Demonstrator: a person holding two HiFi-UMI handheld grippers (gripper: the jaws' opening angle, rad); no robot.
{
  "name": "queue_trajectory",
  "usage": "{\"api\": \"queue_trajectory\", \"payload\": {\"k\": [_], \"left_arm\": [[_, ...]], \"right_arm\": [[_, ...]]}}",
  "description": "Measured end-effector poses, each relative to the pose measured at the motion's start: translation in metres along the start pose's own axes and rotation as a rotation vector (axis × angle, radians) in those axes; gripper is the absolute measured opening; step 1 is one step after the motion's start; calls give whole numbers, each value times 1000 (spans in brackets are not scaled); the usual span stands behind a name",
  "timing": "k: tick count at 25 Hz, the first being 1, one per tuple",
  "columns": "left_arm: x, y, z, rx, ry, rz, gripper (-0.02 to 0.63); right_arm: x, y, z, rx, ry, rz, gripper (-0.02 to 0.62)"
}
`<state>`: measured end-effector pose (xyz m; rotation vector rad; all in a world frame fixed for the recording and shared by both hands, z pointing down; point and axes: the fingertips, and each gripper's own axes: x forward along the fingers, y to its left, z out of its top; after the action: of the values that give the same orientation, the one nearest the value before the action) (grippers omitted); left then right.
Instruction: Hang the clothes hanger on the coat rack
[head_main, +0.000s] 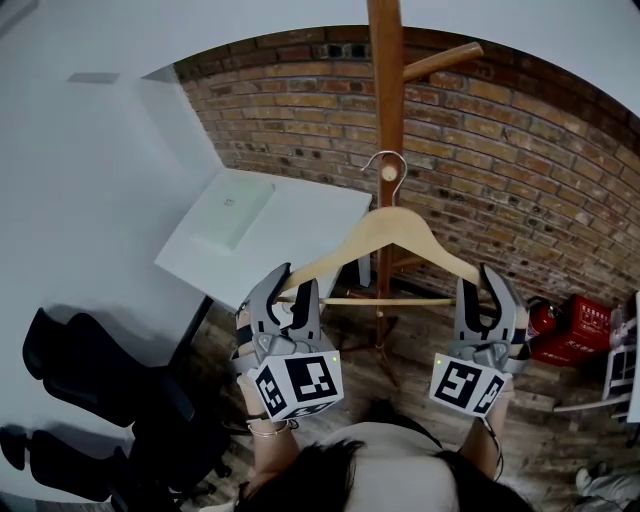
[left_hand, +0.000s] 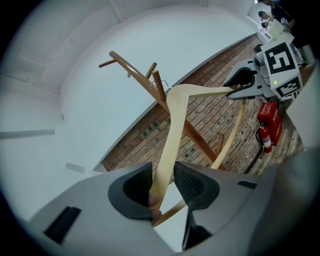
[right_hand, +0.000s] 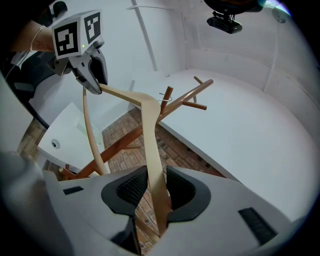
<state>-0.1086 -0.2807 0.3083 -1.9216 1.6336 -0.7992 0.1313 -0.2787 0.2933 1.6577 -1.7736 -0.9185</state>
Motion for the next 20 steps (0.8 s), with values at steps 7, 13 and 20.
{"api": "queue_trajectory", "payload": {"k": [7,13,20], "left_arm": [[11,-5,-6,5,20,-7,140],[20,-9,-9,12,33,-14,140],[26,-13,-12,7,42,-18,141]], "right_arm": [[12,7,-8,5,10,20,132],[21,13,-16,9,16,33,132],[27,17,-21,20,12,42,132]]}}
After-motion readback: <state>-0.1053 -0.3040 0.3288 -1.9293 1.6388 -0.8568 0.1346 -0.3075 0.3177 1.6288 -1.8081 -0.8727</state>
